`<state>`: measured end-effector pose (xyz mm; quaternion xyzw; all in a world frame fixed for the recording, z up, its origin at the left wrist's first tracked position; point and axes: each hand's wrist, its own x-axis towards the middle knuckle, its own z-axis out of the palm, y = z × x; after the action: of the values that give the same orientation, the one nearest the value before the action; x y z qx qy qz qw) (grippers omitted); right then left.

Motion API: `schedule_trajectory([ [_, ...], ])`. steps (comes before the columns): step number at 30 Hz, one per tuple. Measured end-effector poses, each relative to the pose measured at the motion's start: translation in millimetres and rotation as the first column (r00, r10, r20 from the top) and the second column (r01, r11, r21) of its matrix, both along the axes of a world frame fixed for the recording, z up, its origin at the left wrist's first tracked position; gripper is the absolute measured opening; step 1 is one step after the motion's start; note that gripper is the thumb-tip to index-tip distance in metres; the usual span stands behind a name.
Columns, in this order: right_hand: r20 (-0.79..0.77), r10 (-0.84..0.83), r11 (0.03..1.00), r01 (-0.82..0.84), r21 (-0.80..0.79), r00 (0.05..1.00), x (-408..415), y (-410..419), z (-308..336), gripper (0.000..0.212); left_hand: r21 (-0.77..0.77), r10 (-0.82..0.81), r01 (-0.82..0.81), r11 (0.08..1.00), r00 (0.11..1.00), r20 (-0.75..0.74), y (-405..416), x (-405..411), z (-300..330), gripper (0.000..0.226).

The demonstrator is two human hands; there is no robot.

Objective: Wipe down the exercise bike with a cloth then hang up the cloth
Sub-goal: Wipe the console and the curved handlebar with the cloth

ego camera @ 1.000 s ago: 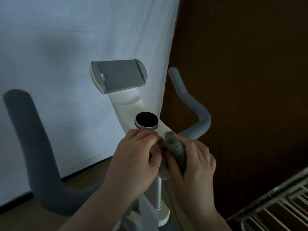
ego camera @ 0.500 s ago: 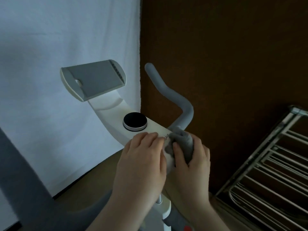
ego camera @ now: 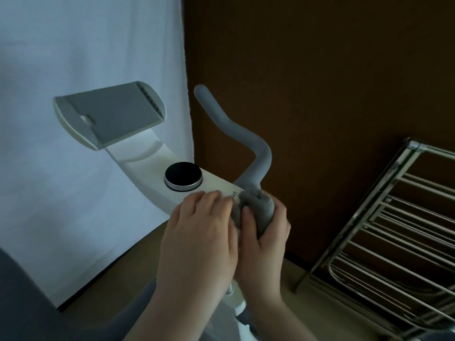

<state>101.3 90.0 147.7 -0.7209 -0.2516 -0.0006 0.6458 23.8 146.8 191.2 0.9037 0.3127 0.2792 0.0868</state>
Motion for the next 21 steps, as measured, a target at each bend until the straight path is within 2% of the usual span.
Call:
schedule_trajectory([
  [3, 0.146, 0.050, 0.993, -0.034, -0.112, 0.988, 11, -8, 1, 0.032, -0.072, -0.012, 0.013, 0.997, 1.000, 0.005, 0, -1, 5, 0.046],
  [5, 0.259, 0.101, 0.983, -0.057, -0.174, 0.961, 6, -17, 0, 0.040, -0.080, -0.008, 0.006, 0.997, 1.000, -0.017, 2, -2, 8, 0.037],
  [7, 0.326, 0.149, 0.966, -0.067, -0.250, 0.934, 19, -18, 0, 0.039, -0.071, 0.003, -0.006, 0.997, 0.999, -0.044, 6, 1, 12, 0.031],
  [12, 0.375, 0.194, 0.956, -0.089, -0.278, 0.906, 47, -8, 12, 0.032, -0.089, 0.071, -0.077, 0.993, 0.995, -0.066, 13, 16, 24, 0.034],
  [15, 0.451, 0.275, 0.944, -0.150, -0.295, 0.849, 42, -23, 7, 0.035, -0.116, 0.109, -0.114, 0.987, 0.993, -0.047, 22, 23, 27, 0.037],
  [21, 0.424, 0.381, 0.892, -0.207, -0.401, 0.821, 77, 5, 30, 0.028, -0.067, 0.190, -0.195, 0.979, 0.980, -0.064, 29, 44, 22, 0.021],
])
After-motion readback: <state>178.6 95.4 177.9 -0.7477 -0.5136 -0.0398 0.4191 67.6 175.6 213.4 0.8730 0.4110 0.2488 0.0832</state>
